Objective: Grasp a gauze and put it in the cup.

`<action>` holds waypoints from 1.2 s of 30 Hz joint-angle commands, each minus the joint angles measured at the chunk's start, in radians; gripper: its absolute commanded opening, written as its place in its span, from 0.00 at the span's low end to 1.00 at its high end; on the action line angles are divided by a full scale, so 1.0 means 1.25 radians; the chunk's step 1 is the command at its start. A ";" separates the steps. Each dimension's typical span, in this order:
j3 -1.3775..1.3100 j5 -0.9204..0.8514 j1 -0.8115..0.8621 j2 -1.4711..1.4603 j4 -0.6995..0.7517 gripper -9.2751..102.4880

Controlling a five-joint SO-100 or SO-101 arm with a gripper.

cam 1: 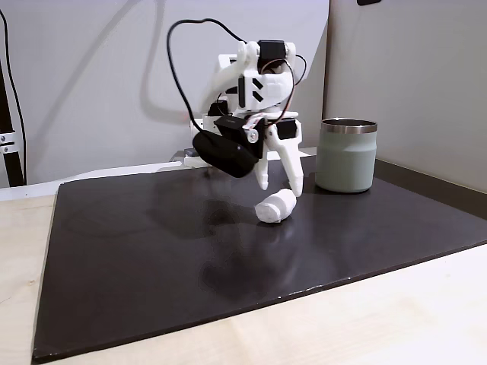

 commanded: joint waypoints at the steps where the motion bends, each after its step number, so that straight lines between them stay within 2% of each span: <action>1: -0.080 0.004 -0.017 -0.025 0.002 0.40; 13: -0.120 0.031 -0.026 -0.124 0.004 0.37; 22: -0.147 0.071 -0.015 -0.134 0.004 0.09; 29: -0.135 0.076 -0.010 -0.110 0.007 0.08; 36: -0.017 0.081 -0.010 0.079 0.007 0.08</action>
